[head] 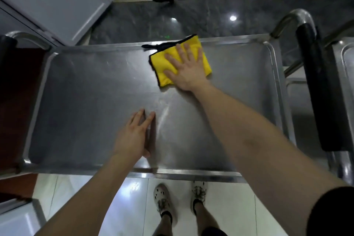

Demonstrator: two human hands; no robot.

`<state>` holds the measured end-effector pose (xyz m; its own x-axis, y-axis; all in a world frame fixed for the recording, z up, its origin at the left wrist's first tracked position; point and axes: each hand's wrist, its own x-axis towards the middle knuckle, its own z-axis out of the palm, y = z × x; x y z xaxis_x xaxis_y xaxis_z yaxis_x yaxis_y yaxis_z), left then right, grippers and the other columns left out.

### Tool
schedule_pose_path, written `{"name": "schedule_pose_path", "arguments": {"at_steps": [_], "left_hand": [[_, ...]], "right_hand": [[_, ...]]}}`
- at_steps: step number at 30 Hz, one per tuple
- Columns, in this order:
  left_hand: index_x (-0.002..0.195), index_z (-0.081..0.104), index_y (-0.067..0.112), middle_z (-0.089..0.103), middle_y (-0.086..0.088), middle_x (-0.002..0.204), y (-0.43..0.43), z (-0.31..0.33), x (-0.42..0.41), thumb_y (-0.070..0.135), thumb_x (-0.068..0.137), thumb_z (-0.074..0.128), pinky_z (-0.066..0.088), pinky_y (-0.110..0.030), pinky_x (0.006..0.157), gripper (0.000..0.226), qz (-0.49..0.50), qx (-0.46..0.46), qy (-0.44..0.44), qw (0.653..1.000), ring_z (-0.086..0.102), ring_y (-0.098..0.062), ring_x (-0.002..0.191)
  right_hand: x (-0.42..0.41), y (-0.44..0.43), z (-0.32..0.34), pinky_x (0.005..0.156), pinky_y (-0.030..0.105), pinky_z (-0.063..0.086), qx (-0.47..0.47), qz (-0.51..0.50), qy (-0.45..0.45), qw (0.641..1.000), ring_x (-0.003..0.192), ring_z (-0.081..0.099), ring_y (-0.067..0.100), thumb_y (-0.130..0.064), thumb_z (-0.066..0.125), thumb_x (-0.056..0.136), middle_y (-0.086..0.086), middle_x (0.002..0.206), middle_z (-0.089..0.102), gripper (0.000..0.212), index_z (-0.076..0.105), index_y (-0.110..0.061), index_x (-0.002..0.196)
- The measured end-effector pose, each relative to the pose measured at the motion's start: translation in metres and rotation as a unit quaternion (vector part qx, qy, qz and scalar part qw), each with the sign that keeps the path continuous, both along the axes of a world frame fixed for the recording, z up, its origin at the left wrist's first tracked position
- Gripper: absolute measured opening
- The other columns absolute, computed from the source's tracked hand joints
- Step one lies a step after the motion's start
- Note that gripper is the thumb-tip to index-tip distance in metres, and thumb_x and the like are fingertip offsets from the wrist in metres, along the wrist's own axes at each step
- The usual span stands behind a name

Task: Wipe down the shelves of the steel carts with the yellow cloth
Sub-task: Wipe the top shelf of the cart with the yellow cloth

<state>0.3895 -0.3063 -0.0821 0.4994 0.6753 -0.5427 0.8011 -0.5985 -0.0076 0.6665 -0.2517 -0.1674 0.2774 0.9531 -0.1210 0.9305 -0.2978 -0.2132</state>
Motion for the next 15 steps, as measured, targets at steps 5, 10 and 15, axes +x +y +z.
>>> {"name": "schedule_pose_path", "arguments": {"at_steps": [5, 10, 15], "left_hand": [[0.172, -0.004, 0.043, -0.011, 0.003, 0.181, -0.002, 0.002, 0.002, 0.045, 0.068, 0.101, 0.036, -0.057, 0.125, 0.147, 0.014, -0.007, 0.006, 1.000, 0.001, -0.029, 0.168], [0.172, -0.001, 0.043, -0.010, 0.004, 0.181, -0.003, 0.002, 0.003, 0.042, 0.065, 0.103, 0.037, -0.054, 0.125, 0.149, 0.018, -0.010, -0.002, 1.000, 0.002, -0.029, 0.168], [0.171, -0.005, 0.041, -0.014, 0.002, 0.181, -0.001, -0.002, 0.002, 0.041, 0.068, 0.102, 0.036, -0.054, 0.127, 0.149, 0.023, -0.013, -0.007, 1.000, -0.003, -0.029, 0.168]], "right_hand": [[0.124, -0.106, 0.003, 0.128, 0.069, -0.003, -0.025, -0.223, -0.012, 0.974, 0.167, -0.002, 0.032, -0.085, 0.021, 0.098, 0.006, 0.181, 0.003, 0.081, 0.021, -0.047, 0.168], [0.137, -0.130, 0.003, 0.124, 0.074, -0.005, -0.047, -0.329, -0.029, 0.943, 0.166, -0.004, 0.037, -0.083, 0.018, 0.095, 0.014, 0.180, 0.005, 0.085, 0.023, -0.041, 0.169], [0.052, -0.017, -0.001, 0.116, 0.085, -0.006, -0.002, -0.254, -0.004, 0.967, 0.162, -0.008, 0.052, -0.075, 0.027, 0.099, 0.026, 0.177, -0.004, 0.076, 0.018, -0.046, 0.169]]}}
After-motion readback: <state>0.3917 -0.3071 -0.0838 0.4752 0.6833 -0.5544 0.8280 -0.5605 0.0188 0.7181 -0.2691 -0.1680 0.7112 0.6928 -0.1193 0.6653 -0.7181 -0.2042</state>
